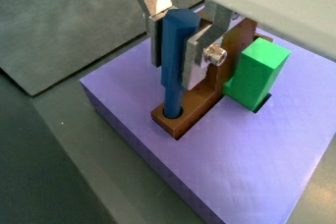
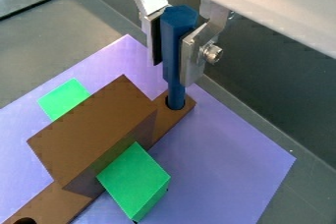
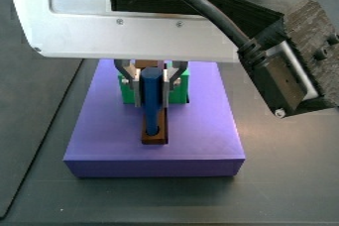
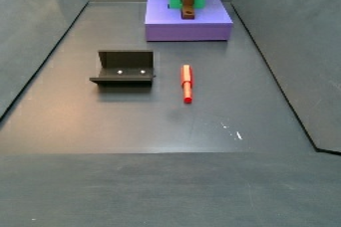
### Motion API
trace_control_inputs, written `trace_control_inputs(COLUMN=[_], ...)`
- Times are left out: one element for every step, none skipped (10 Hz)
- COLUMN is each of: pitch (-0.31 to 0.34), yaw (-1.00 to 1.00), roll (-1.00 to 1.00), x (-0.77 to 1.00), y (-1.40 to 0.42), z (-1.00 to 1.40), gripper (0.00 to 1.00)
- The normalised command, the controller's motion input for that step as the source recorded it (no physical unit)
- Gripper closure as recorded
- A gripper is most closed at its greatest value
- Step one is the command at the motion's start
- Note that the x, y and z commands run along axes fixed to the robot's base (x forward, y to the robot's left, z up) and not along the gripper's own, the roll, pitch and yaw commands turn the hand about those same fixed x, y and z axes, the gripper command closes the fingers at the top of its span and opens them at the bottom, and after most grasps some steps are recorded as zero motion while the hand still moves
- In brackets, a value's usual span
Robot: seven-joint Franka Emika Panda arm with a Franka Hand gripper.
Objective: Pick up the blue object. Move up. Place the blue object on the fixture. Regrasp the blue object. Move to above the board. Insert the blue object.
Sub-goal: Insert the blue object.
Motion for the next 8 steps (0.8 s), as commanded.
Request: trace_control_inputs(pitch=[0.0, 0.0, 0.0, 0.0, 0.0, 0.0, 0.026, 0.0], yaw=[0.04, 0.03, 0.06, 0.07, 0.05, 0.03, 0.06, 0.07], roll=[-0.05, -0.02, 0.0, 0.07, 0.14, 0.18, 0.19, 0.17], x=[0.33, 0.25, 0.09, 0.0, -0.09, -0.12, -0.06, -0.03], y=[-0.07, -0.01, 0.0, 0.0, 0.0, 0.02, 0.0, -0.01], z=[-0.2, -0.21, -0.23, -0.28, -0.27, -0.17, -0.03, -0.17], gripper=[1.0, 1.0, 1.0, 1.0, 1.0, 1.0, 1.0, 1.0])
